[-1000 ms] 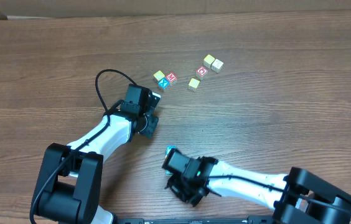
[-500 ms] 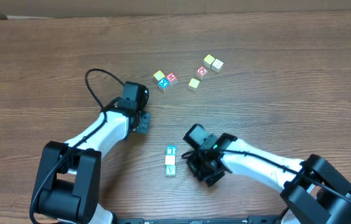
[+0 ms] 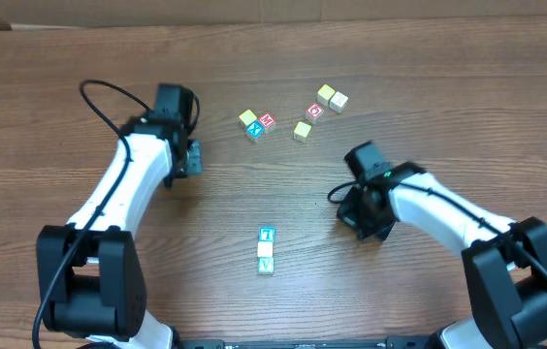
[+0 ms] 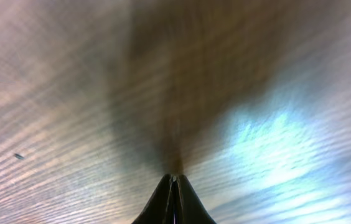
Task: Flip 5 blocks
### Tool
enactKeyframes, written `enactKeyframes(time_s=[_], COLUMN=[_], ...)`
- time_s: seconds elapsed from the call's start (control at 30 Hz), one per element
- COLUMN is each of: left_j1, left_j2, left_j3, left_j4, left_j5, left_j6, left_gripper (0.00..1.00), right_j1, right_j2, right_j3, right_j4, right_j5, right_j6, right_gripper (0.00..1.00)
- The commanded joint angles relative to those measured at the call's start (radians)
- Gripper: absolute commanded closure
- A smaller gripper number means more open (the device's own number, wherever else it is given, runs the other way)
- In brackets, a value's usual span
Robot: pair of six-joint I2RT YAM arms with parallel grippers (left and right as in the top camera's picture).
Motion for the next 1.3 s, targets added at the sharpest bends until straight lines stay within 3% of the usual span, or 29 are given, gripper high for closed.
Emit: enactKeyframes(time_s=[0.0,0.3,0.43,0.57,0.67,0.83,1.1,1.17,1.2,1.23,1.27], left_j1=[0.013,0.012,0.003,-0.023,-0.049,-0.075,-0.075,-0.075,-0.075,-0.075,-0.075], left_j2=[-0.03,-0.277,-0.435,-0.598,-0.703,-0.89,-1.118,-1.152,-1.165,-1.175,-1.183], left_j3=[0.118,0.31,0.337,0.339,0.339,0.339,0.339,0.339,0.339,0.339,0.339], left_j4=[-0.066,-0.166,-0.165,-0.184,-0.223,-0.327,-0.582,-0.641,-0.673,-0.705,-0.742], left_j5=[-0.088,-0.123,-0.122,-0.118,-0.064,0.132,0.249,0.251,0.251,0.25,0.25], left_j6=[-0.089,-0.2,-0.217,-0.122,-0.034,0.076,0.13,0.14,0.145,0.148,0.157], left_gripper=[0.96,0.96,0.96,0.95,0.88,0.75,0.68,0.68,0.68,0.68,0.68], right_j1=[-0.031,-0.021,-0.013,-0.009,-0.009,-0.009,-0.01,-0.01,-0.01,-0.01,-0.01], right_j2=[0.003,-0.056,-0.121,-0.209,-0.281,-0.434,-0.687,-0.74,-0.759,-0.776,-0.791], right_j3=[0.136,0.547,0.63,0.646,0.646,0.646,0.645,0.645,0.645,0.645,0.645], right_j4=[-0.046,-0.282,-0.313,-0.323,-0.344,-0.412,-0.491,-0.513,-0.525,-0.538,-0.551], right_j5=[0.056,0.163,0.161,0.156,0.154,0.158,0.157,0.157,0.157,0.157,0.157], right_j6=[-0.279,-0.536,-0.61,-0.643,-0.698,-0.783,-0.792,-0.792,-0.792,-0.792,-0.792], right_gripper=[0.96,0.96,0.87,0.82,0.78,0.6,0.55,0.47,0.38,0.25,0.01])
